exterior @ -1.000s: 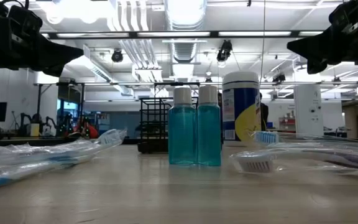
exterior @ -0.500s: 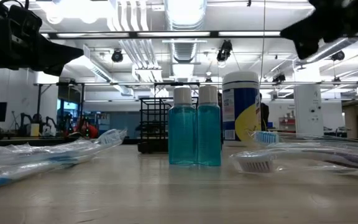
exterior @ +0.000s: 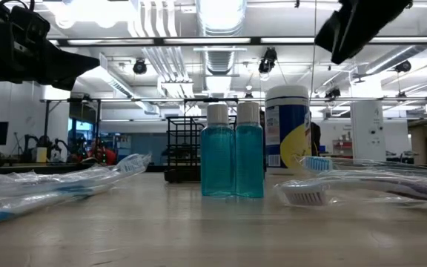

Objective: Pick & Place toothbrushing station
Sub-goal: Put the blue toothbrush into the black wire organizer

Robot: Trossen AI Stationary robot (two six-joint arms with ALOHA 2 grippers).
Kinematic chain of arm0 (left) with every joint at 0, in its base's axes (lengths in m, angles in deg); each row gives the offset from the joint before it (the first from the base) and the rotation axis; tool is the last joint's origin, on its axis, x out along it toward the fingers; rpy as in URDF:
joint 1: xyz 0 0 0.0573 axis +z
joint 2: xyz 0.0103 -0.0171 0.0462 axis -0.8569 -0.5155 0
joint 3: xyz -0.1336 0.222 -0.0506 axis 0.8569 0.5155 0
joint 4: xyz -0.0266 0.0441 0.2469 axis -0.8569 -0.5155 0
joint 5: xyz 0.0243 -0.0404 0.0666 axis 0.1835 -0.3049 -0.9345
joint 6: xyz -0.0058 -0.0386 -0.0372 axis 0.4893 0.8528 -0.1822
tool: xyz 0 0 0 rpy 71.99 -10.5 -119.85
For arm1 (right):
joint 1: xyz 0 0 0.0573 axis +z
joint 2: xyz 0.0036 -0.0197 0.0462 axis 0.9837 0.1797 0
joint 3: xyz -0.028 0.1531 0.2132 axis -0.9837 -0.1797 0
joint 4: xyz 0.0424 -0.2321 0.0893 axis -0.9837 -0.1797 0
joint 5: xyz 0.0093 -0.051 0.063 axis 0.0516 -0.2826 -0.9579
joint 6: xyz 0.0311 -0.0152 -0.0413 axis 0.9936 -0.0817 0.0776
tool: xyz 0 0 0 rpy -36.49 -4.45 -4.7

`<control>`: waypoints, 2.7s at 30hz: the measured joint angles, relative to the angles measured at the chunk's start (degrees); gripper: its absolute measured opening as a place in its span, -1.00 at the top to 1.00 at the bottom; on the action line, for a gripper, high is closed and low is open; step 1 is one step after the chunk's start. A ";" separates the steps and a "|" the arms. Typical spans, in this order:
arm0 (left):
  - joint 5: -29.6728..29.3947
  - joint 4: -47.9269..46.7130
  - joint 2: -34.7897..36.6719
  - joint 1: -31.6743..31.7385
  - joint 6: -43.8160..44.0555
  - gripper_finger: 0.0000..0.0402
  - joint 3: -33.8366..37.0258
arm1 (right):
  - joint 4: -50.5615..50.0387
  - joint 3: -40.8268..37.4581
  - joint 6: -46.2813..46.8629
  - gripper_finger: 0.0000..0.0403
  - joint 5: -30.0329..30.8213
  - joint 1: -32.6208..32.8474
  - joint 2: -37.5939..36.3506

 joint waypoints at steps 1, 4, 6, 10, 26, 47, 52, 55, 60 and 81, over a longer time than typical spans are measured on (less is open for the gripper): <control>-0.01 0.00 0.00 0.00 0.00 0.97 0.00 | -1.37 2.07 0.74 0.46 0.11 0.81 2.05; 0.00 0.00 0.01 0.00 0.09 0.97 0.00 | -7.17 7.80 4.27 0.28 0.81 2.73 6.70; 0.01 0.00 0.00 0.00 0.50 0.97 0.00 | -10.58 10.65 7.77 0.17 1.33 4.24 9.06; 0.16 0.00 0.00 -0.02 1.59 0.97 0.00 | -15.66 14.99 16.06 0.02 1.28 7.28 13.59; 1.65 -0.20 0.02 -0.02 2.34 0.97 0.00 | -20.16 19.76 43.04 -0.03 1.78 15.68 27.02; 1.62 -0.01 0.11 -0.01 3.79 0.97 0.00 | -16.16 13.66 47.59 -0.03 1.20 16.26 29.55; 1.62 0.00 0.11 -0.01 3.87 0.97 0.00 | -15.71 13.52 49.39 -0.03 1.67 16.27 29.40; 1.62 0.00 0.11 -0.02 3.85 0.97 0.00 | -15.06 13.52 50.29 -0.03 1.69 16.16 29.38; 1.59 0.00 0.11 -0.02 3.83 0.97 0.00 | -14.18 13.32 52.54 -0.03 1.65 16.08 29.75; 1.60 -1.16 0.13 0.00 3.08 0.97 -2.19 | -6.86 7.23 54.50 -0.03 1.69 16.12 29.77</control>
